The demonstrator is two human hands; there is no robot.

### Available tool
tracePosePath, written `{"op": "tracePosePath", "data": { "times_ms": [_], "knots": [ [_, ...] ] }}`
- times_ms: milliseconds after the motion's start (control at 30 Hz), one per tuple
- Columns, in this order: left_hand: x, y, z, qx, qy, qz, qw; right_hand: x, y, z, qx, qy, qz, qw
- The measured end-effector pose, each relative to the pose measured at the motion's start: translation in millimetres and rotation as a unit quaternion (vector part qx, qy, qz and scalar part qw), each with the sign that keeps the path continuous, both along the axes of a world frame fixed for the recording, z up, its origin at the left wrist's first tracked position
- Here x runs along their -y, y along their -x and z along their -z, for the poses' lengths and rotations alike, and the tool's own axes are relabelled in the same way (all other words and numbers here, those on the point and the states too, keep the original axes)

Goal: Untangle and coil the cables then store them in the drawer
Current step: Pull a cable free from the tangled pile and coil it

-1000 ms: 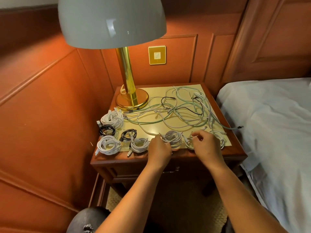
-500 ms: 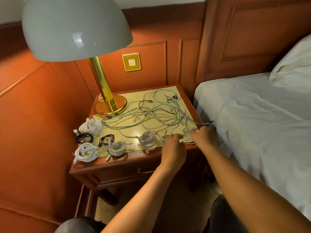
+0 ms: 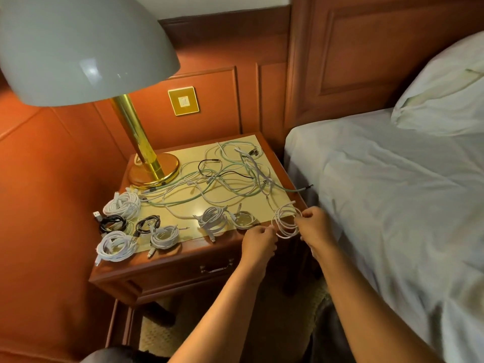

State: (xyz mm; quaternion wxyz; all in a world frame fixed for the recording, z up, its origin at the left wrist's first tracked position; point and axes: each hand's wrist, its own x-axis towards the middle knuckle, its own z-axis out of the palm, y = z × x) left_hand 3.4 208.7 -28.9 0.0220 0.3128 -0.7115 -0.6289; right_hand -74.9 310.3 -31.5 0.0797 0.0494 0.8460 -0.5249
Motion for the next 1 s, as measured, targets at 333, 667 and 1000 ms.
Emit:
{"op": "tracePosePath", "data": {
  "times_ms": [333,667,1000],
  "knots": [
    [2,-62,-16,0.010,-0.460,-0.107,0.881,-37,-96,-9,0.085,0.285,-0.007,0.955],
    [20,-140,-19,-0.067,-0.297,-0.050,0.951,-11,-144,-19,0.041,0.236,-0.131,0.962],
    [34,-167,-32,-0.169,-0.100,-0.059,0.979,13,-172,-30,0.118,0.333,-0.222,0.909]
  ]
}}
